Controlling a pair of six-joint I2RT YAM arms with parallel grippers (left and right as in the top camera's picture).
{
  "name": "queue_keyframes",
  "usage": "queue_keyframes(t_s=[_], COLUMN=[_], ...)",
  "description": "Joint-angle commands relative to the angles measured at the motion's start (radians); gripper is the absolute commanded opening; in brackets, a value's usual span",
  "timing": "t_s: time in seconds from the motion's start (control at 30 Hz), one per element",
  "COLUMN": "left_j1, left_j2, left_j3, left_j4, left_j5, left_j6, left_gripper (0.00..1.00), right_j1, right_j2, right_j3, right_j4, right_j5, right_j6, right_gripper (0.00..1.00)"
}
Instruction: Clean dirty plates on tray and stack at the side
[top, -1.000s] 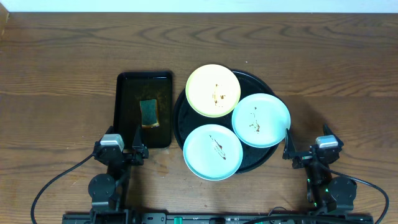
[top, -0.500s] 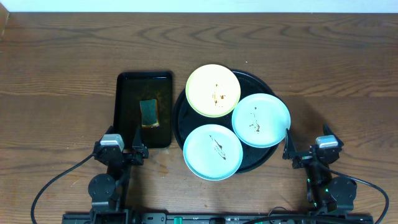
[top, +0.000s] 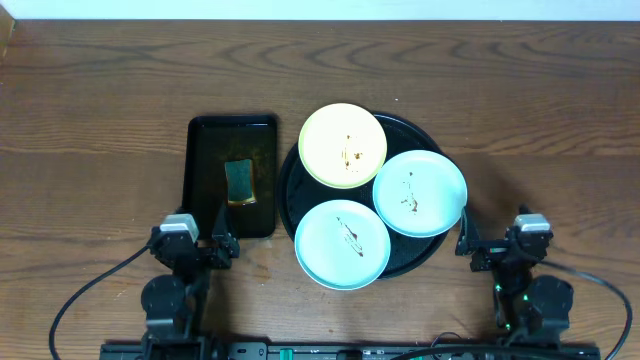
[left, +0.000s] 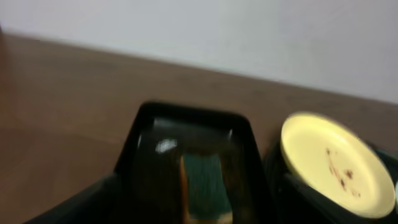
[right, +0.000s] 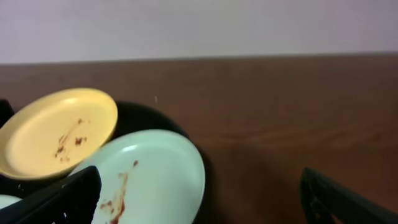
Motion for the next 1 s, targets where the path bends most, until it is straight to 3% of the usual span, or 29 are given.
queue_keyframes(t_s=[0.0,0.27,0.57,0.97], left_j1=[0.005,0.005,0.005,0.005], left_j2=[0.084,0.415,0.795,0.927], left_j3=[0.092,0.381,0.743,0.782], left_j4=[-0.068,-0.239,-0.541,-0.518], left_j5=[0.012,0.013,0.016,0.049], left_j6=[-0.019,-0.017,-0.017,-0.017], left_gripper=[0.8,0.8,0.8,0.8], right_j1=[0.008,0.008,0.008,0.008], right_j2=[0.092,0.439,0.842,0.969], right_j3=[0.106,0.37,0.695,0.745], right_j4=[-0.03,-0.177,-0.448,-0.47], right_j5=[0.02,0.016,-0.04,-0.057], right_j6=[0.024,0.078,0.073,0.061], right_gripper=[0.99,0.99,0.99,0.99])
